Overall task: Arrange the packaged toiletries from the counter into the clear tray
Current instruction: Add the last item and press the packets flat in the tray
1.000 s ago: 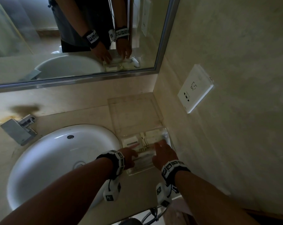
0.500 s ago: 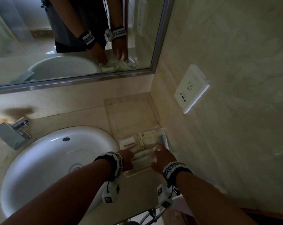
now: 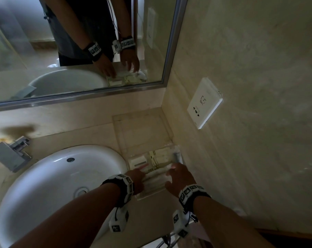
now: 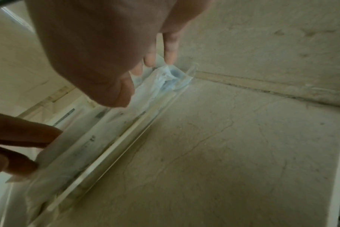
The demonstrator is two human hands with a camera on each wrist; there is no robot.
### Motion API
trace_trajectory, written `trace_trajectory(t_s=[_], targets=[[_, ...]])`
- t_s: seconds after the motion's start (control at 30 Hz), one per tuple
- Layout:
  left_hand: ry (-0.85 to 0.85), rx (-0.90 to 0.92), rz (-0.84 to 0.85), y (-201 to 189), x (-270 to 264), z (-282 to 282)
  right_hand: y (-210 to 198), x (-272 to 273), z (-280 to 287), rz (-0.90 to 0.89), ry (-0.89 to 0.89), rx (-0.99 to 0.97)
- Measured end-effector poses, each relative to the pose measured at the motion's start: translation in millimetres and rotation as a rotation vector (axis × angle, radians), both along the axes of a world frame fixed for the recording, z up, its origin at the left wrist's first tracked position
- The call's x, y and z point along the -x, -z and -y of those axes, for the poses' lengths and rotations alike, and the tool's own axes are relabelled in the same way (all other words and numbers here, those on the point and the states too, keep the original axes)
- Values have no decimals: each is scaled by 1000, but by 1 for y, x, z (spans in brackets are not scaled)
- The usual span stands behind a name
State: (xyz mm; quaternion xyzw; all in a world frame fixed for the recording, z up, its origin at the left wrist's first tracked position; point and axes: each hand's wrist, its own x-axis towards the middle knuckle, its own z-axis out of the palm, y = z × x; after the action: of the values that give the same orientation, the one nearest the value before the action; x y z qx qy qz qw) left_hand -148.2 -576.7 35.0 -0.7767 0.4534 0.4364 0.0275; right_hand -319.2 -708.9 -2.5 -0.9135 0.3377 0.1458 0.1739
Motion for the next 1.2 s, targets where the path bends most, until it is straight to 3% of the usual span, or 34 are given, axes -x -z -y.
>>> trace_trajectory(t_s=[0.1, 0.2, 0.33, 0.5, 0.63, 0.73, 1.0, 1.2], targets=[[47, -48, 110, -8, -4, 0, -4, -2, 0, 10, 34, 71], [105, -106, 183, -8, -2, -2, -1, -4, 2, -87, 87, 15], [99, -118, 153, -2, 5, -4, 8, -5, 9, -201, 68, -32], [86, -80, 93, -1, 9, -7, 7, -6, 18, -152, 52, -79], [-84, 83, 72, 2, -2, -4, 1, -11, 17, -25, 20, 58], [-215, 159, 116, 8, -5, 2, -1, -21, 18, -24, -48, 97], [-172, 263, 265, 32, 25, 10, 24, -31, 24, -79, -218, 116], [-281, 278, 251, 53, 51, 23, 44, -31, 28, -22, -243, 99]])
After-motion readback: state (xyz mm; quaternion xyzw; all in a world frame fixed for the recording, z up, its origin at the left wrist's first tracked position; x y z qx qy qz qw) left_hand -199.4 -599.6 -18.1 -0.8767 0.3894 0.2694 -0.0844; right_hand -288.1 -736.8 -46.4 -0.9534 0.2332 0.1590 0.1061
